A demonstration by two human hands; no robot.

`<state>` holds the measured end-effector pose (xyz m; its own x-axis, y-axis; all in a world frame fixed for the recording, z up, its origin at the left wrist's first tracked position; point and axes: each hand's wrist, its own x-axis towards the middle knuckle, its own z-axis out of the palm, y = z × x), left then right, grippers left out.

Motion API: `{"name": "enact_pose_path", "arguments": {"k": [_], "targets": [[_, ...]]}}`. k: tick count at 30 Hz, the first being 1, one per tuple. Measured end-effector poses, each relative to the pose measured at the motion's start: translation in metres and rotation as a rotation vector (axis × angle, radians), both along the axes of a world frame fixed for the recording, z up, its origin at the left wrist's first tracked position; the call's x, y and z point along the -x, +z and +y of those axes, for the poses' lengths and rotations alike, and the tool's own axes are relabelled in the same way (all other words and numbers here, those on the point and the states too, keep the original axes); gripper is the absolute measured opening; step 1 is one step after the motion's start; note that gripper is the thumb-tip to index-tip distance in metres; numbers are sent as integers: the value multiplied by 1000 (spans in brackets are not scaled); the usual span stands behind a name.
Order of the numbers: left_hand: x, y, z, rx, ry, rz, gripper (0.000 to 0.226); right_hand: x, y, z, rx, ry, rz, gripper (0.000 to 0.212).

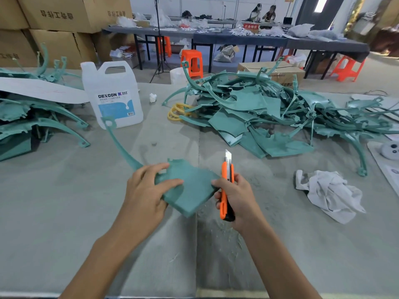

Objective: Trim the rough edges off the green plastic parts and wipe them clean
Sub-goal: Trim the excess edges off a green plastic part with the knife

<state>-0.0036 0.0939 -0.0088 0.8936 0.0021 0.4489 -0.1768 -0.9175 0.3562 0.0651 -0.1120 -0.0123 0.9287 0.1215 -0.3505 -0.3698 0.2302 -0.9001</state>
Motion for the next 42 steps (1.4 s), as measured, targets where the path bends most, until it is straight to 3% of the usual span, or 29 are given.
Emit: {"name": "enact_pose_path", "arguments": {"k": [2,4,6,8,9,10,12,13,17,21,22,25,27,31,37,42], "targets": [[5,-15,3,-15,51,-53,66,2,-6,-1,-6,-64,26,27],[12,-24,5,24,93,-155,49,1,-10,-4,-28,-149,65,24],[20,-29,4,244,192,-229,27,-1,-13,-7,-70,-223,122,23],[25,-31,-1,542,328,-176,11,-2,-15,-10,-133,-262,188,22],[26,-34,-3,644,374,-123,15,-1,-15,-10,-173,-272,220,22],[28,-38,-7,675,392,-65,34,0,-15,-9,-212,-277,251,22],[29,-41,-19,619,345,50,68,3,-16,-3,-297,-280,295,20],[29,-40,-28,615,270,97,71,5,-16,1,-341,-281,310,20],[19,-30,-68,762,-94,228,36,29,-19,24,-340,-154,312,9],[10,-19,-79,1122,110,55,21,54,-20,30,-183,87,167,26],[9,-14,-76,1132,112,-6,16,57,-17,27,-131,146,118,29],[9,-2,-58,1054,136,-111,31,57,-7,13,78,202,-39,27],[12,3,-40,964,197,-181,21,55,1,0,185,199,-140,23],[19,0,-19,853,228,-148,8,54,14,-16,283,224,-373,11],[24,-13,-26,776,212,-9,35,67,37,-7,628,389,-803,26],[29,-9,-27,670,162,61,69,68,52,-11,852,509,-932,29]]}}
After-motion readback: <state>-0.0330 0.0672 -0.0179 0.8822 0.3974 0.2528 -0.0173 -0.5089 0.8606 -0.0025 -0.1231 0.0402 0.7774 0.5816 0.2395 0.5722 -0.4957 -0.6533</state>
